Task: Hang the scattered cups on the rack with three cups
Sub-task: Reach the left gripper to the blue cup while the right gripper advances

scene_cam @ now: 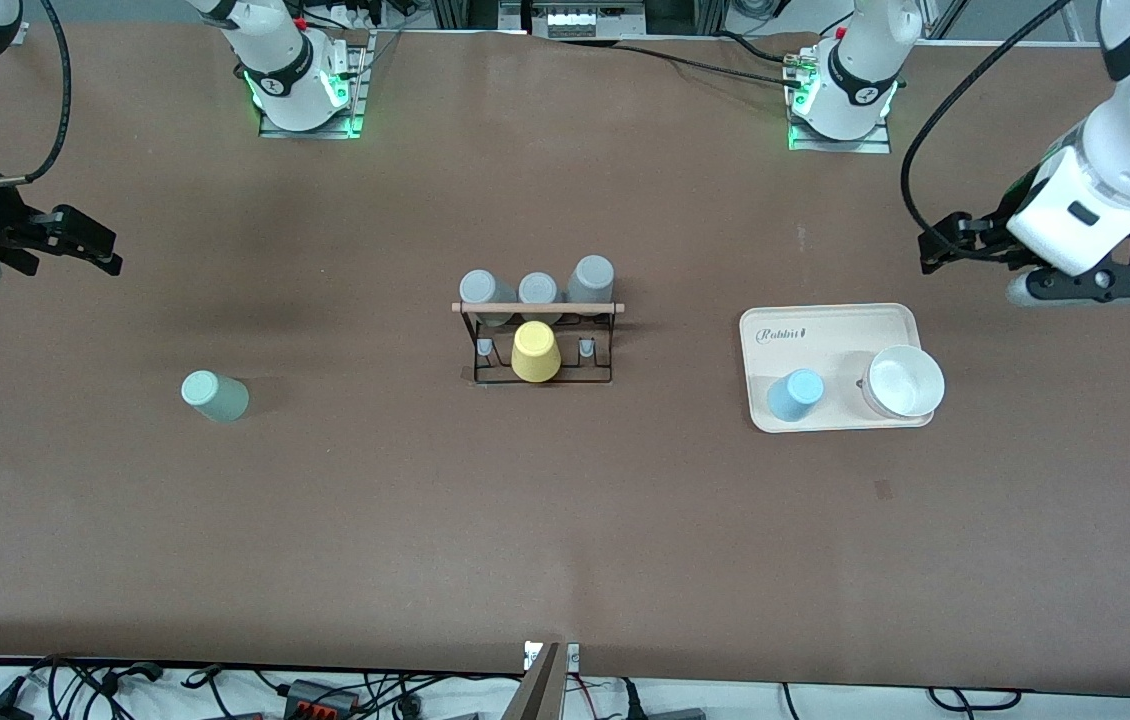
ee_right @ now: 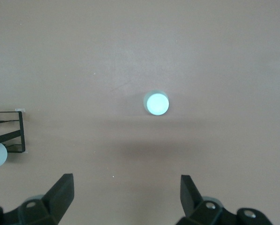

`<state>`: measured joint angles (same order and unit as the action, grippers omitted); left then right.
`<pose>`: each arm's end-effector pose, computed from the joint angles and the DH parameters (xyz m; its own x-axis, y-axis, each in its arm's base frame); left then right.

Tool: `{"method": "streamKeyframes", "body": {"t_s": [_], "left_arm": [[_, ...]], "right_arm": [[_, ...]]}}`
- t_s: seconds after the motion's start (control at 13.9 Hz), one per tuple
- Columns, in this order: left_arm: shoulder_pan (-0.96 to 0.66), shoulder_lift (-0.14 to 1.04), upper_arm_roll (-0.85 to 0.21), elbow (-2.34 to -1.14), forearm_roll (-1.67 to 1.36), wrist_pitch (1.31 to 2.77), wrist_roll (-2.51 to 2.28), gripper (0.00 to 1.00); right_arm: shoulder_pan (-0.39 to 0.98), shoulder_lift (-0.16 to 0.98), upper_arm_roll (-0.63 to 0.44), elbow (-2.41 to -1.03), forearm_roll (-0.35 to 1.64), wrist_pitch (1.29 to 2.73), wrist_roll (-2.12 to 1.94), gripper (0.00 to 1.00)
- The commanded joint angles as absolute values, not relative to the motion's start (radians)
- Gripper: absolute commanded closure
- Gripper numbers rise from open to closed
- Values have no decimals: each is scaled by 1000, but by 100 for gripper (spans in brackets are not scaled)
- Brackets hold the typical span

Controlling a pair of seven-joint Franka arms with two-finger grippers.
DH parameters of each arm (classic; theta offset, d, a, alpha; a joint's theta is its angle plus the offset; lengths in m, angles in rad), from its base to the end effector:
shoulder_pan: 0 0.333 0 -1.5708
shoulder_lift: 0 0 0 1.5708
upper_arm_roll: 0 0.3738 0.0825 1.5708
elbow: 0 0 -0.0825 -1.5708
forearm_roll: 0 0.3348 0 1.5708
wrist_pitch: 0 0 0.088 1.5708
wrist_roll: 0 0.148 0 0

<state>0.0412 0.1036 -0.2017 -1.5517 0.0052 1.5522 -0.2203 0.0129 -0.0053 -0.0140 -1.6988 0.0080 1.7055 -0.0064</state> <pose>0.5273 -0.0785 0.5950 0.9930 0.0596 -0.1018 0.0593 -0.9982 -0.0069 0.5127 0.0005 0.6012 0.9999 0.0042 0.0120 0.0043 -1.0000 -0.0079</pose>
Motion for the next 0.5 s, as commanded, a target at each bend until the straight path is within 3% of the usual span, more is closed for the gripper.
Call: {"method": "streamKeyframes", "body": {"t_s": [0.0, 0.43], "left_arm": [[40, 191, -209, -1551, 29, 1641, -221, 0], [25, 466, -207, -1555, 38, 1899, -229, 0]], "right_arm": [[9, 14, -8, -1669, -5, 1701, -20, 0], [3, 64, -9, -1670, -6, 1718, -18, 0]]}}
